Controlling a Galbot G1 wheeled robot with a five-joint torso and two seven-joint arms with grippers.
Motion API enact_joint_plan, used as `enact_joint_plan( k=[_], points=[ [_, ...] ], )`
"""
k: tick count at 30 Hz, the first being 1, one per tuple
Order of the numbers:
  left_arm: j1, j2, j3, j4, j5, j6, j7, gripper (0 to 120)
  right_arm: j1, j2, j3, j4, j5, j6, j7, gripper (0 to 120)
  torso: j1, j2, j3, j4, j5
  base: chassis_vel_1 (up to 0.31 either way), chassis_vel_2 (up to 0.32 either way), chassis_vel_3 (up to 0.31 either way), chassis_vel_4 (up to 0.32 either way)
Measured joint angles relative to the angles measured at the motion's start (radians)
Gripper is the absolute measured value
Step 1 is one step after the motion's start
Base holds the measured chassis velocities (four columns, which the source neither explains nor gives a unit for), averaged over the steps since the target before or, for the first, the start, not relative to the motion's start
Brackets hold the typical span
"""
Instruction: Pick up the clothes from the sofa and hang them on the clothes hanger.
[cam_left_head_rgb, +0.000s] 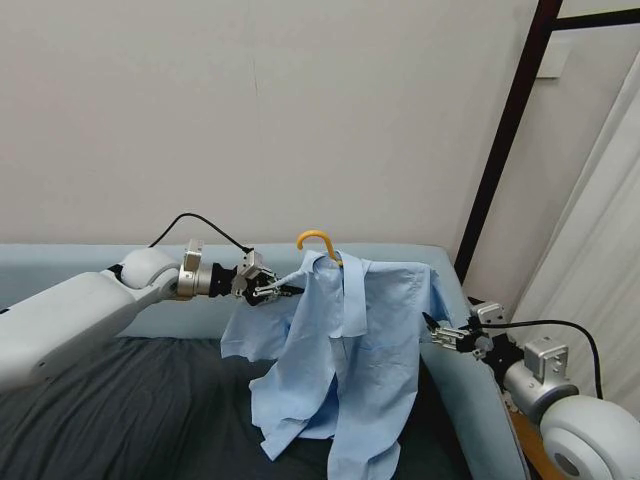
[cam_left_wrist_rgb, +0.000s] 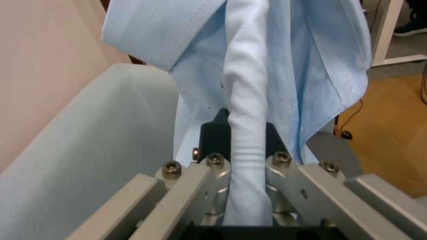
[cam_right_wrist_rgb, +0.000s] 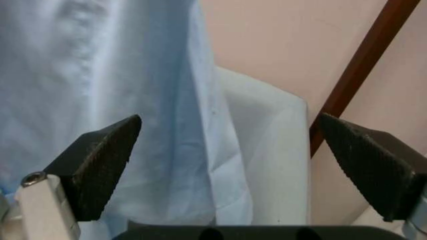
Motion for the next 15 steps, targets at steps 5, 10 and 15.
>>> enact_joint_plan(
  k=[5, 10, 15],
  points=[
    [0.022, 0.012, -0.013, -0.014, 0.011, -0.001, 0.008, 1, 0.022, -0.016, -0.015, -0.038, -0.003, 0.008, -0.016, 86, 0.0, 0.0, 0.0, 0.0003, -0.0001, 0.0, 0.0, 0.0, 0.0],
    [0.025, 0.021, -0.017, -0.02, 0.015, -0.003, 0.014, 1, 0.03, -0.02, -0.034, -0.052, 0.001, 0.018, -0.036, 65, 0.0, 0.0, 0.0, 0.0002, -0.0001, 0.0, 0.0, 0.0, 0.0],
    [0.024, 0.024, -0.018, -0.026, 0.015, -0.003, 0.014, 1, 0.029, -0.023, -0.042, -0.058, -0.001, 0.04, -0.046, 48, 0.0, 0.0, 0.0, 0.0001, -0.0001, 0.0, 0.0, 0.0, 0.0]
  ],
)
